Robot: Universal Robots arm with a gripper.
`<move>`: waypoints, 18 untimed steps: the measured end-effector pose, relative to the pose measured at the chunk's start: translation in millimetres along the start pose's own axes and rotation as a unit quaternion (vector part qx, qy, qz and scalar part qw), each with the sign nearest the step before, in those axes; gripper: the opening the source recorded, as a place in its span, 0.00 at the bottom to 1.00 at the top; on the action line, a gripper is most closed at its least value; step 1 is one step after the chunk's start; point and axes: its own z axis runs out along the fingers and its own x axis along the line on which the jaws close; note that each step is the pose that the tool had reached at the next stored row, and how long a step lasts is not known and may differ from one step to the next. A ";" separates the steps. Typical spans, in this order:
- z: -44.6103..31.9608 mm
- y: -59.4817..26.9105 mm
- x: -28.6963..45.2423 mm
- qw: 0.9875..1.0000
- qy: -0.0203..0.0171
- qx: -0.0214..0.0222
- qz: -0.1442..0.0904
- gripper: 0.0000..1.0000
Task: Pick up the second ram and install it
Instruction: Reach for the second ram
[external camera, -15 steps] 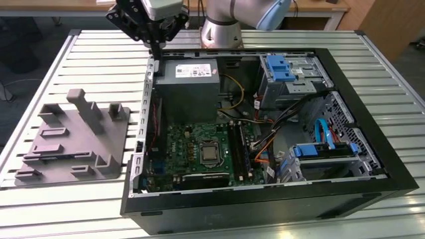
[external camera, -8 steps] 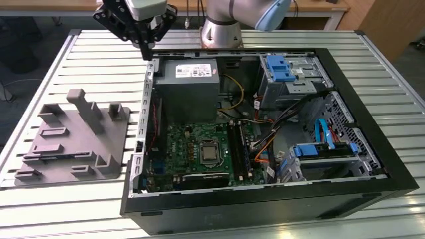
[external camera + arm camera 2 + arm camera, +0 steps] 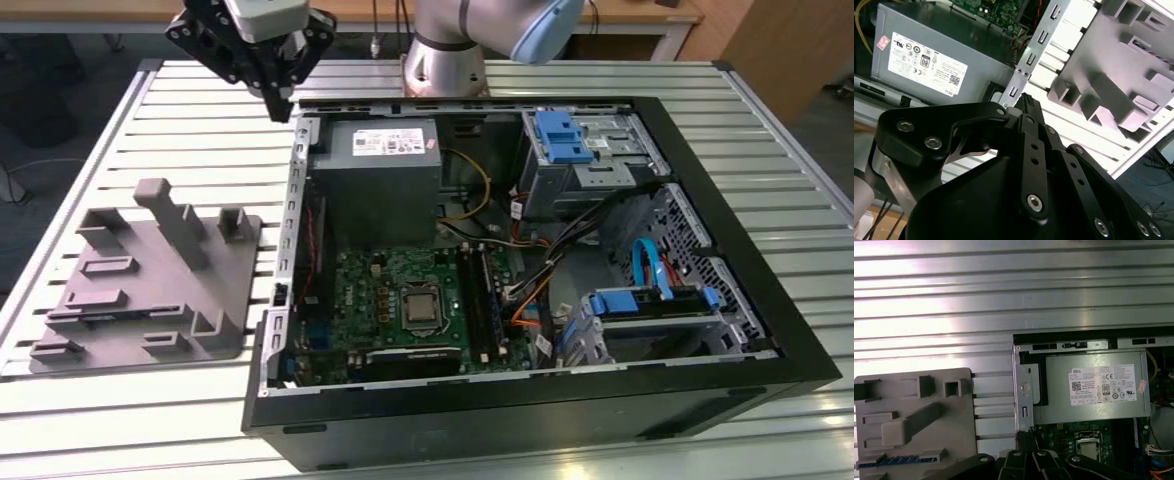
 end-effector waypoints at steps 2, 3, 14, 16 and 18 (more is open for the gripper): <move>0.0 -0.3 3.5 1.000 0.000 0.000 0.000 0.10; 0.1 -0.4 5.2 1.000 0.000 0.000 0.000 0.10; 0.0 -1.8 22.9 1.000 0.000 0.000 0.000 0.10; 0.0 -2.0 25.6 1.000 0.000 0.000 0.000 0.10; 0.0 -2.2 28.2 1.000 0.000 0.000 0.000 0.10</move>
